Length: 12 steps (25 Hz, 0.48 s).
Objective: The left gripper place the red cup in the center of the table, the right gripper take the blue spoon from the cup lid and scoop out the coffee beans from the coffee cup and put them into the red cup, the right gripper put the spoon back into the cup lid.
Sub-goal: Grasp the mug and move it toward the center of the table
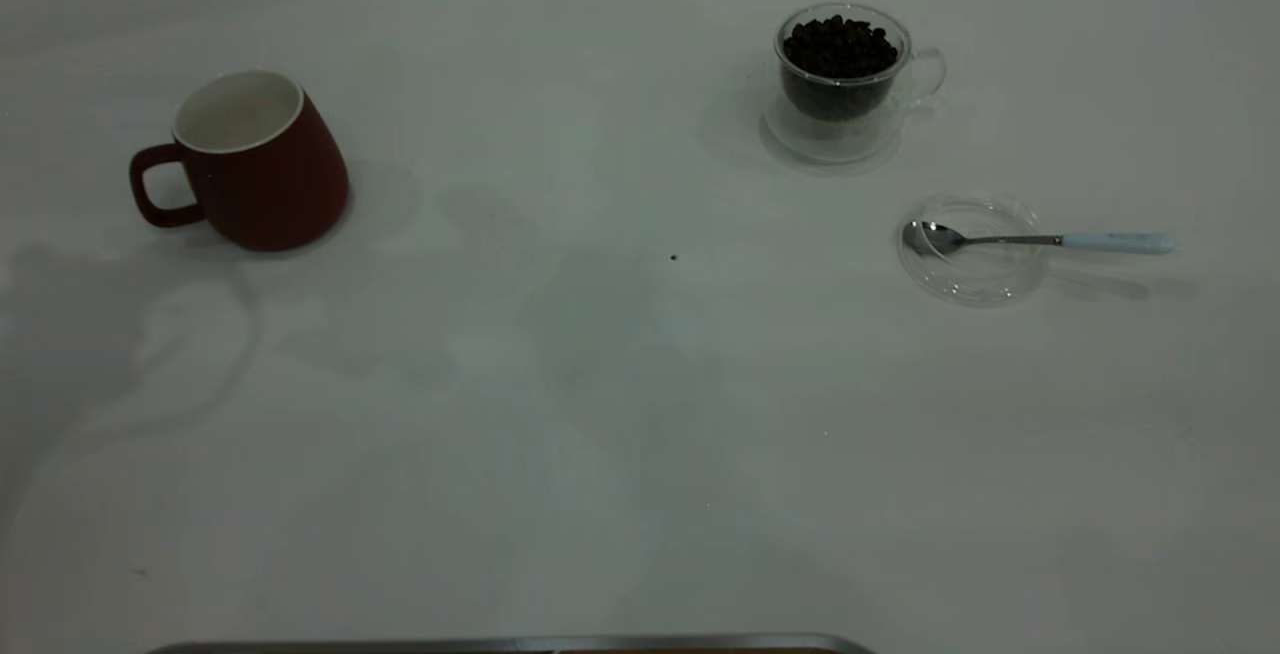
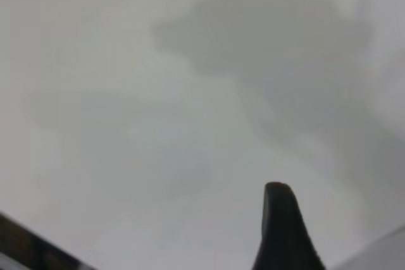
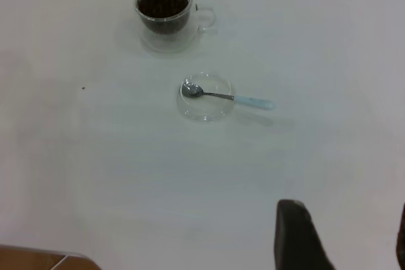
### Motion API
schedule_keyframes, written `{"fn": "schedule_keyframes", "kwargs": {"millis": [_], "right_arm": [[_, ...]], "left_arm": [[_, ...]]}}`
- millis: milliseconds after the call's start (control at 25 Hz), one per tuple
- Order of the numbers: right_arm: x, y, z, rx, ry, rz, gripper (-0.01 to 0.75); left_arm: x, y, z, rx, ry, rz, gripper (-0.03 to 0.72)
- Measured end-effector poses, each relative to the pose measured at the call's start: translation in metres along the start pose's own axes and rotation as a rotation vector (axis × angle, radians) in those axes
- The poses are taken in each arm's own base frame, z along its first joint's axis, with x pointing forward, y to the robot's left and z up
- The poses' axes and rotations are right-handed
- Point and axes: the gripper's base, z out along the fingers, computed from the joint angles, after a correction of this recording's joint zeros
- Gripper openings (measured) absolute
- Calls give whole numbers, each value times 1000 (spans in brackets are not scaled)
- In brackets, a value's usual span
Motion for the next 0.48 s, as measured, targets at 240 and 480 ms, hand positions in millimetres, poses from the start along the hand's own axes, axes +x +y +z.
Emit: {"fn": "schedule_keyframes", "kwargs": {"millis": [240,480], "right_arm": [[0,0,0,0,0,0,418],[0,0,0,0,0,0,418]], "left_arm": [[-24,17,29,-37,-47,148,537],[-36,19,62,-59,-81,245,537]]}}
